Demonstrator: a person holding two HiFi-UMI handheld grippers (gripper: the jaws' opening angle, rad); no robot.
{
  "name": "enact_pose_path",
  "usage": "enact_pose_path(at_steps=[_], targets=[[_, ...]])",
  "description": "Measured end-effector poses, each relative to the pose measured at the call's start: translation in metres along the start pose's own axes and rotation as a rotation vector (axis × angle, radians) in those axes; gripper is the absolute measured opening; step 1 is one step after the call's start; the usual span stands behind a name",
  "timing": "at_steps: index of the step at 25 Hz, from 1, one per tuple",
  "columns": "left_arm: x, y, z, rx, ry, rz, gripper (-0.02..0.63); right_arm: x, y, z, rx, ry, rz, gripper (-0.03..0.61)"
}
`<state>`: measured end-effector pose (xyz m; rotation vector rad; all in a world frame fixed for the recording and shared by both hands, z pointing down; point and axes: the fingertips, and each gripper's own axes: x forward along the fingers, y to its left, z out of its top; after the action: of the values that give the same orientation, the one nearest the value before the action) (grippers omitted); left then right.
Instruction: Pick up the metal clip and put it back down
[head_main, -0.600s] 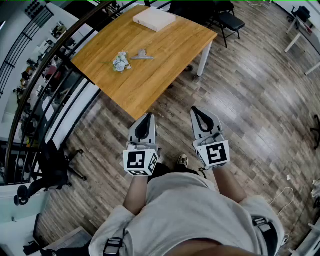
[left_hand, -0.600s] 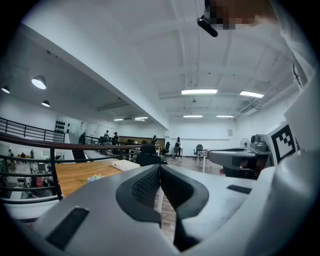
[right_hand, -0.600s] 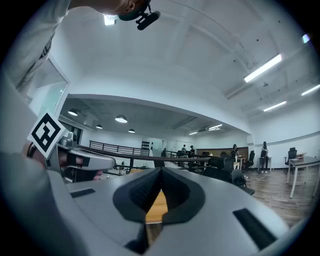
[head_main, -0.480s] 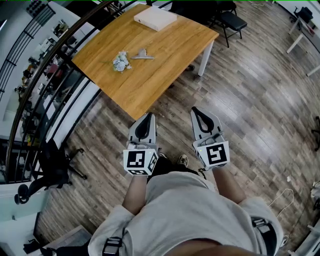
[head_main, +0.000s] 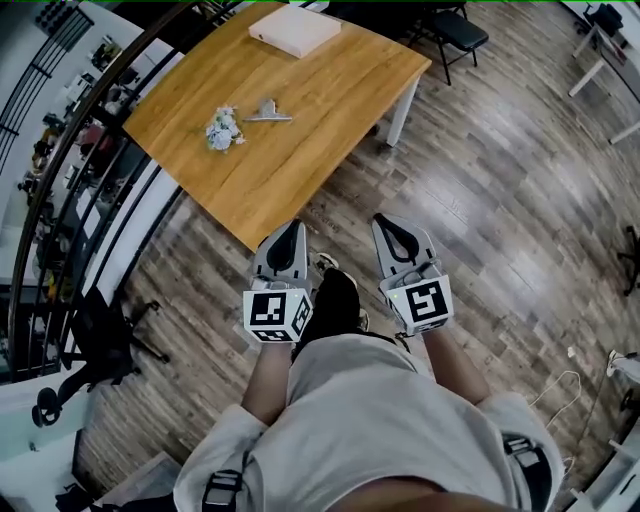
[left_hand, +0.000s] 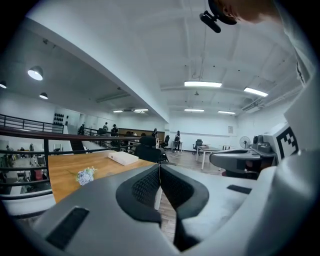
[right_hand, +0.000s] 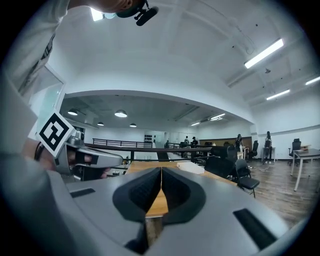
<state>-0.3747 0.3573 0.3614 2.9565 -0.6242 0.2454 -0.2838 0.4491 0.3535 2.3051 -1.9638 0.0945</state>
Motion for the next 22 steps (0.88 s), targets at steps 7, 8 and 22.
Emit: enact_pose_path(at_steps=[7, 8, 22], targets=[[0.072, 0.051, -0.002, -0.029, 0.035, 0.010, 0.025, 0.074, -0.029, -0.013, -0.007, 0.060, 0.046, 0.026], [0.082, 0.061, -0.003, -0.036, 0.042, 0.015, 0.025, 0.087, -0.032, -0.015, -0.006, 0.072, 0.052, 0.028], [0.203, 0.186, -0.031, -0.149, 0.180, 0.050, 0.025, 0.274, -0.059, -0.032, -0.010, 0.259, 0.199, 0.028]])
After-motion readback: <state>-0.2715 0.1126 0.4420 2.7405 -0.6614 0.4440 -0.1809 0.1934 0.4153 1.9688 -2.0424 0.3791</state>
